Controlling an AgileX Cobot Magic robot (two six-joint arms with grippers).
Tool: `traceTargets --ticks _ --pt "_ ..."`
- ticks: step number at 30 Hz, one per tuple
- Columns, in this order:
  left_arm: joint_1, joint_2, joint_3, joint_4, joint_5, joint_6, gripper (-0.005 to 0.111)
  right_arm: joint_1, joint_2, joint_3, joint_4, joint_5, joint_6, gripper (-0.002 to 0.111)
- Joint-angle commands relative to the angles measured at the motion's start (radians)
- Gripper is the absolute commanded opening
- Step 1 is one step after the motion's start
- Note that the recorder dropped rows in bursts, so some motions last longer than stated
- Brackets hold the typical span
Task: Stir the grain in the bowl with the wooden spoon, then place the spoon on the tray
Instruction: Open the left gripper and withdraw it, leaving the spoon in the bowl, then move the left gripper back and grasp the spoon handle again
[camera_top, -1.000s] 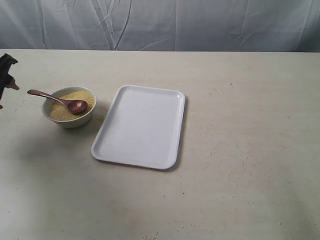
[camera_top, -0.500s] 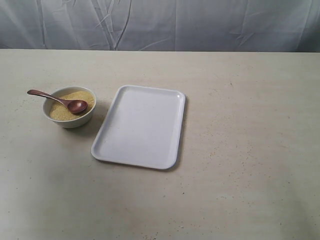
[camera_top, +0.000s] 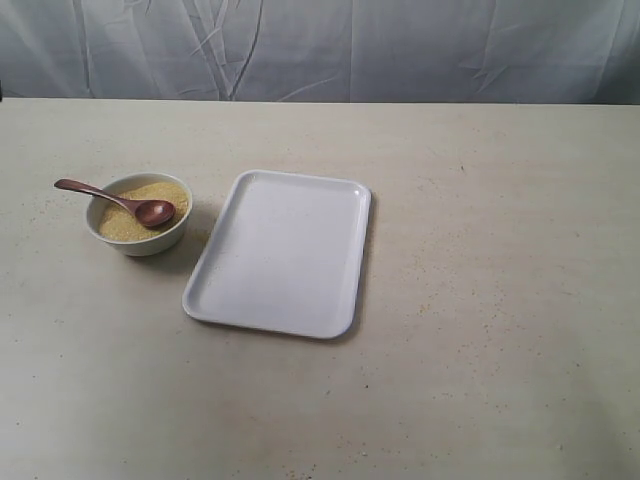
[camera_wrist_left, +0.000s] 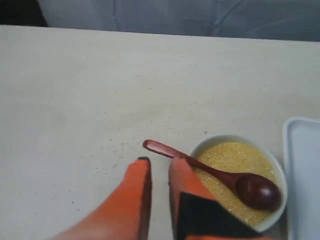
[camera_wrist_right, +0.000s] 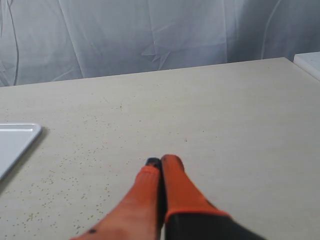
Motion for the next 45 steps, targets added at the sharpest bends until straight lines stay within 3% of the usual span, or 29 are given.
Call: traceTargets --ticks 1,5,9,11,17,23,25,27,32,33,36,38,41,42,45 --pt "-0.064 -0.011 -0.005 -0.020 -0.050 0.047 0.000 0.003 -0.005 0.002 0.001 -0.009 -0.001 0.000" --pt "-0.051 0.004 -0.006 -0.097 -0.206 0.028 0.000 0.003 -0.005 0.002 0.001 -0.009 -0.001 0.000" --pt "0.035 0.056 -0.005 -0.421 -0.362 0.000 0.000 0.003 -0.005 0.002 0.001 -0.009 -0.001 0.000" --pt "0.058 0.103 -0.003 -0.576 -0.361 0.000 0.000 0.003 -0.005 0.002 0.001 -0.009 -0.001 0.000" --pt "0.035 0.310 0.077 -0.658 -0.305 0.015 0.000 0.003 -0.005 0.002 0.001 -0.009 -0.001 0.000" --pt "0.027 0.330 0.097 -0.731 -0.233 0.135 0.000 0.003 -0.005 0.002 0.001 -0.009 -0.001 0.000" --pt "0.027 0.311 0.097 -0.835 -0.206 0.226 0.000 0.003 -0.005 0.002 0.001 -0.009 -0.001 0.000" --pt "0.015 0.268 0.106 -1.092 -0.178 0.471 0.000 0.003 -0.005 0.002 0.001 -0.009 -0.001 0.000" --pt "-0.095 0.158 0.180 -1.714 -0.325 1.118 0.000 0.003 -0.005 0.002 0.001 -0.009 -0.001 0.000" --pt "-0.107 0.143 0.185 -1.714 -0.307 1.145 0.000 0.003 -0.005 0.002 0.001 -0.009 -0.001 0.000" --pt "-0.112 0.127 0.189 -1.714 -0.069 1.196 0.000 0.003 -0.005 0.002 0.001 -0.009 -0.001 0.000" --pt "-0.113 0.127 0.189 -1.714 -0.032 1.196 0.000 0.003 -0.005 0.002 0.001 -0.009 -0.001 0.000" --pt "-0.113 0.127 0.189 -1.714 -0.221 1.212 0.000 0.003 -0.005 0.002 0.001 -0.009 -0.001 0.000" --pt "-0.113 0.126 0.184 -1.626 -0.372 1.255 0.000 0.003 -0.005 0.002 0.001 -0.009 -0.001 0.000" --pt "-0.113 0.091 0.186 -1.502 -0.626 1.275 0.000 0.003 -0.005 0.002 0.001 -0.009 -0.001 0.000"
